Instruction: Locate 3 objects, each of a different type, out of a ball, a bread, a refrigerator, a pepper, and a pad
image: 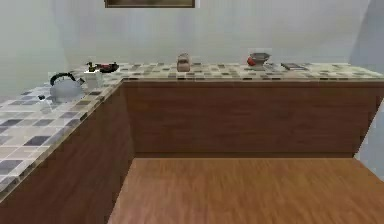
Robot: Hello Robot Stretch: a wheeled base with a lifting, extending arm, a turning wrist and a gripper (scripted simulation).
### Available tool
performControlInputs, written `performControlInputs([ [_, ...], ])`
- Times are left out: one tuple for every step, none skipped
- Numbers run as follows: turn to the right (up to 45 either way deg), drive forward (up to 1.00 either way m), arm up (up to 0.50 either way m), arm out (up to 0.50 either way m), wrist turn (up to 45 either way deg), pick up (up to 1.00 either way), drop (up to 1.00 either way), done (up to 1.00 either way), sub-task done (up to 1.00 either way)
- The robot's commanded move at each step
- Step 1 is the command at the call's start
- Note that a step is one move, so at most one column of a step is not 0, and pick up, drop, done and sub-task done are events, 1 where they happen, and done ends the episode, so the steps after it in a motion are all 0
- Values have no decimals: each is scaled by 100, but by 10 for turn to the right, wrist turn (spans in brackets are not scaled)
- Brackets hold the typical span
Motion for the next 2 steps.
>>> performControlInputs([
  [0, 100, 0, 0, 0, 0, 0, 0, 0],
  [30, 0, 0, 0, 0, 0, 0, 0, 0],
])
